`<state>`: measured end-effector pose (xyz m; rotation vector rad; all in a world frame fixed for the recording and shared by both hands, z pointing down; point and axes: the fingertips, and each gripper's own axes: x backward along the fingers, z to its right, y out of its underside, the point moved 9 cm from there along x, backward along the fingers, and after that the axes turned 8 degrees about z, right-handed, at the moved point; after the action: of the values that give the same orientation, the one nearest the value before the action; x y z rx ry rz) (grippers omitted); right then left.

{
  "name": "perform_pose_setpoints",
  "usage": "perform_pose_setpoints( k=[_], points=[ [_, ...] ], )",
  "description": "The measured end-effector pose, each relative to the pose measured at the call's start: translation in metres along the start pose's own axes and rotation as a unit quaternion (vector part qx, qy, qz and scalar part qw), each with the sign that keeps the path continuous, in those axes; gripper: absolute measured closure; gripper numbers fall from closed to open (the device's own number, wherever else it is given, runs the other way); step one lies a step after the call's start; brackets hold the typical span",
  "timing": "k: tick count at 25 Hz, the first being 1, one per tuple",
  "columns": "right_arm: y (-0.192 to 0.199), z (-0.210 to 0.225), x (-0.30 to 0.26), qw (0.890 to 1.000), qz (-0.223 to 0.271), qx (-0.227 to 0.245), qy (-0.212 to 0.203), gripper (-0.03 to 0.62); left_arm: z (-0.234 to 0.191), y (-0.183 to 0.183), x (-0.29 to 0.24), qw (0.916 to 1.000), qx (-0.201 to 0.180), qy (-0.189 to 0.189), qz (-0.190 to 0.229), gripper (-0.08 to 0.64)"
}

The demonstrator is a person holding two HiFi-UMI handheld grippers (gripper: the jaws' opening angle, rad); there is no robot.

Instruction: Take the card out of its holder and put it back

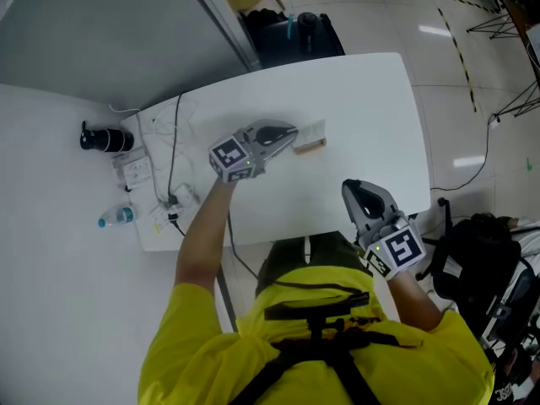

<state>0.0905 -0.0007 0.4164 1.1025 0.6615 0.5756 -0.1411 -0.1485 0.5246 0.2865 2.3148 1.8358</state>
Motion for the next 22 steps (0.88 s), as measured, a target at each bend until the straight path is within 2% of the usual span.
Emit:
perform_pose_setpoints(
  k=[8,22],
  points=[
    [0.021,0.016,-0.007,1.0,-0.023,-0.016,0.001,0.586,-0.017,0.041,-0.014,0.9999,0.012,-0.001,-0.012,0.543],
    [0.029,0.028,-0.008,0.999,-0.028,-0.024,0.005,0.586,-0.016,0.046,-0.004,0.9997,0.02,-0.009,-0.008,0.543]
  ],
)
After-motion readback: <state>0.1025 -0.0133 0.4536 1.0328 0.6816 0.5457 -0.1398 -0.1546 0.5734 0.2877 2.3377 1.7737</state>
